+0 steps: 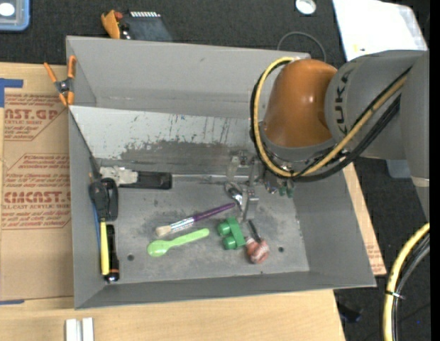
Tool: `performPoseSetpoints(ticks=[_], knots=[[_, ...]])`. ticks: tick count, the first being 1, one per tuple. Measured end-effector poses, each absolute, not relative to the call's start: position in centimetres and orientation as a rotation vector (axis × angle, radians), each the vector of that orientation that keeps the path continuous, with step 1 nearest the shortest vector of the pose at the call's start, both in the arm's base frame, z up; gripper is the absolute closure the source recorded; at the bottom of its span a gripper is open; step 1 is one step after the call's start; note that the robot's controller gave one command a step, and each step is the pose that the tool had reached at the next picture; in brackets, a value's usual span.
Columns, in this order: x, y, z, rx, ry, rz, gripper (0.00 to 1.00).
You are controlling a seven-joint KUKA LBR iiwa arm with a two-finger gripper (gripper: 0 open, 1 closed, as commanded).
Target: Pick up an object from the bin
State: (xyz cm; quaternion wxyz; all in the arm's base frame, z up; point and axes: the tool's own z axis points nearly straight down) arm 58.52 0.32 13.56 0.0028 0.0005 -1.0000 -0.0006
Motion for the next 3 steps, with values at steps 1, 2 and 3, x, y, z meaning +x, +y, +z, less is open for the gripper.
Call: performPoseSetpoints(ticks=[1,2,3], knots=[[58.7,0.3,14.0,0.001,-3.144,-0.002,0.0],[58.6,4.3,16.8,0.054,-3.142,-0.001,0.0],[58.3,5.1,16.3,0.002,-3.144,-0.005,0.0]])
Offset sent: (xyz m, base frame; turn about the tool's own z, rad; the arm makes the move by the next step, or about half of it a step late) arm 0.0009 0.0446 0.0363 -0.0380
